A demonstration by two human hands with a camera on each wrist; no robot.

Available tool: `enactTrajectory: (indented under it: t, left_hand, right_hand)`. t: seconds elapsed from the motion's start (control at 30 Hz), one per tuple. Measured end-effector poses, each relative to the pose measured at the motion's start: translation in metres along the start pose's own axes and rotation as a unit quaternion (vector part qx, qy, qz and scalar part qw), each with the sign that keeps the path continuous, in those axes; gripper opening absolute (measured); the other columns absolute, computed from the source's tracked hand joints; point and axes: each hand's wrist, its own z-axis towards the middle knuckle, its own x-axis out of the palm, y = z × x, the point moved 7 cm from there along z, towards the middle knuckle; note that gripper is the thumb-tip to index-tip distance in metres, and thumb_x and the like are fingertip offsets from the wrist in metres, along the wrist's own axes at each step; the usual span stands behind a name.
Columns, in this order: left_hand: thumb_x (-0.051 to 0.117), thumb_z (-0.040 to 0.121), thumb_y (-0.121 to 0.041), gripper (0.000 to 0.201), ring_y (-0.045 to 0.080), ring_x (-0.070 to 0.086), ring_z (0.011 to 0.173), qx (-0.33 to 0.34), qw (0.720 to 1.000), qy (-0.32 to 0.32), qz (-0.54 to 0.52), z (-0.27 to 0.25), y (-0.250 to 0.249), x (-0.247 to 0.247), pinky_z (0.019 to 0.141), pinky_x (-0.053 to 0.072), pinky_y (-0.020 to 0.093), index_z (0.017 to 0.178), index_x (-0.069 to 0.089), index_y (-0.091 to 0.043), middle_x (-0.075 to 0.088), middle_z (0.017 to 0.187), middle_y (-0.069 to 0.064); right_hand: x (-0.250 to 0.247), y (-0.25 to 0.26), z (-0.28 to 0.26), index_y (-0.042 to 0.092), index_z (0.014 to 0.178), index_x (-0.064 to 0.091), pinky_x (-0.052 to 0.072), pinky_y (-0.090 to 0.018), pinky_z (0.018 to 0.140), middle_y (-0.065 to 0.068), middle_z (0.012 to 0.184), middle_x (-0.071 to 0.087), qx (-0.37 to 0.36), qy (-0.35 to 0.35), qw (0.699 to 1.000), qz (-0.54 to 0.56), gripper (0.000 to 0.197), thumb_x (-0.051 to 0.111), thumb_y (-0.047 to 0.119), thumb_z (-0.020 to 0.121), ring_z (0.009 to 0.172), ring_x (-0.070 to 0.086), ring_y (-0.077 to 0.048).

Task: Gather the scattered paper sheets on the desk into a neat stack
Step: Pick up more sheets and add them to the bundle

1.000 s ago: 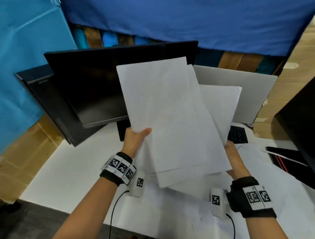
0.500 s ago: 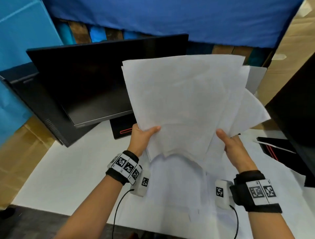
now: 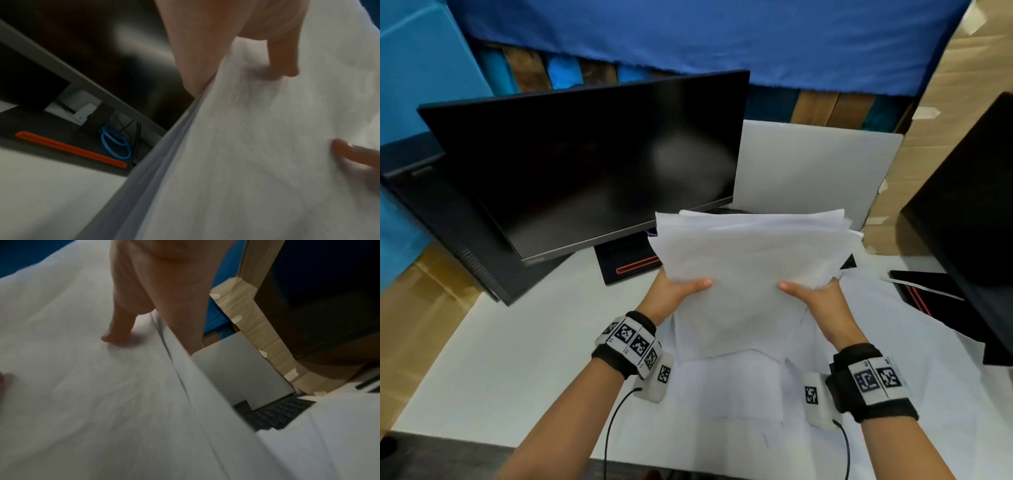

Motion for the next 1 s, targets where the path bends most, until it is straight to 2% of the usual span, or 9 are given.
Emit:
enactTrajectory:
  t: [0.17,0.3,0.4,0.47,0.6,0.67,0.77,0.87,1.0]
  left_hand:
    - [0.085,0.041,-0.042,0.062,0.004,0.068,0.089,0.066,0.996,0.03,-0.043,0.009,-0.04,-0.005,0.076,0.055,0.021,0.097,0.063,-0.027,0.075,0.089,-0.014]
    - [0.077,0.051,-0.025,0.038,0.0,0.068,0.082,0.018,0.997,0.071,0.012,0.009,-0.019,-0.009,0.072,0.055,0.018,0.088,0.07,-0.033,0.075,0.083,-0.014]
    - [0.072,0.065,-0.011,0.043,-0.005,0.065,0.086,-0.011,0.995,0.077,0.055,0.009,0.004,-0.004,0.086,0.052,0.025,0.098,0.057,-0.033,0.066,0.098,-0.011]
    - [0.072,0.063,-0.014,0.043,0.0,0.065,0.09,-0.007,0.996,0.07,0.053,0.01,0.002,0.001,0.093,0.05,0.032,0.098,0.057,-0.032,0.066,0.099,-0.011]
    - [0.073,0.054,-0.025,0.043,0.007,0.068,0.088,0.04,0.996,0.074,-0.009,0.016,-0.014,0.002,0.08,0.056,0.025,0.095,0.063,-0.029,0.075,0.088,-0.013]
    - [0.072,0.053,-0.027,0.04,0.007,0.069,0.084,0.025,0.997,0.067,-0.015,0.017,-0.003,-0.001,0.076,0.057,0.026,0.093,0.064,-0.028,0.075,0.085,-0.013]
    - [0.073,0.068,-0.019,0.028,0.012,0.069,0.089,-0.038,0.997,0.047,0.057,0.014,0.043,-0.003,0.082,0.055,0.032,0.092,0.063,-0.028,0.074,0.082,-0.013]
    - [0.058,0.086,-0.013,0.013,0.027,0.064,0.102,-0.062,0.987,0.029,0.148,0.013,0.075,-0.004,0.074,0.055,0.015,0.097,0.062,-0.019,0.068,0.086,-0.015]
    - [0.051,0.089,-0.012,0.027,0.025,0.06,0.099,-0.045,0.984,-0.038,0.167,0.022,0.073,-0.009,0.074,0.051,0.022,0.113,0.058,0.001,0.064,0.105,0.011]
  right_hand:
    - [-0.006,0.025,0.001,0.025,0.092,0.061,0.054,-0.013,0.07,0.021,0.079,0.074,-0.041,0.013,0.999,0.022,0.039,0.075,0.015,0.057,0.078,0.068,0.004]
    - [-0.013,-0.016,-0.001,0.02,0.095,0.064,0.055,-0.021,0.075,0.008,0.088,0.075,0.028,-0.009,1.0,-0.001,0.047,0.083,0.035,0.055,0.09,0.069,-0.013]
    - [-0.004,-0.048,-0.006,0.018,0.093,0.065,0.052,-0.033,0.089,-0.003,0.098,0.072,0.074,-0.02,0.997,-0.009,0.037,0.082,0.024,0.061,0.096,0.067,-0.022]
    - [0.0,-0.047,-0.006,0.009,0.105,0.063,0.052,-0.03,0.087,-0.003,0.097,0.072,0.063,-0.04,0.997,-0.01,0.052,0.083,0.023,0.059,0.097,0.067,-0.02]
    - [-0.007,-0.029,-0.003,0.006,0.105,0.063,0.053,-0.02,0.077,0.013,0.076,0.075,0.027,-0.078,0.996,0.023,0.04,0.077,0.009,0.067,0.078,0.069,-0.001]
    - [-0.008,-0.03,-0.003,0.006,0.107,0.062,0.052,-0.024,0.08,0.005,0.09,0.073,0.031,-0.077,0.996,0.021,0.05,0.081,0.019,0.063,0.088,0.068,-0.01]
    - [-0.006,-0.047,-0.009,0.016,0.099,0.061,0.051,-0.021,0.082,0.002,0.096,0.067,0.068,-0.039,0.997,-0.006,0.032,0.075,0.007,0.07,0.094,0.064,-0.018]
    - [-0.016,-0.065,-0.014,0.016,0.112,0.056,0.05,-0.014,0.082,0.001,0.105,0.063,0.085,0.02,0.994,-0.062,0.041,0.071,0.007,0.076,0.097,0.06,-0.011]
    - [-0.117,-0.113,-0.028,0.013,0.129,0.048,0.037,-0.034,0.098,-0.004,0.125,0.048,0.153,-0.165,0.958,-0.18,0.052,0.067,0.022,0.081,0.12,0.045,-0.025]
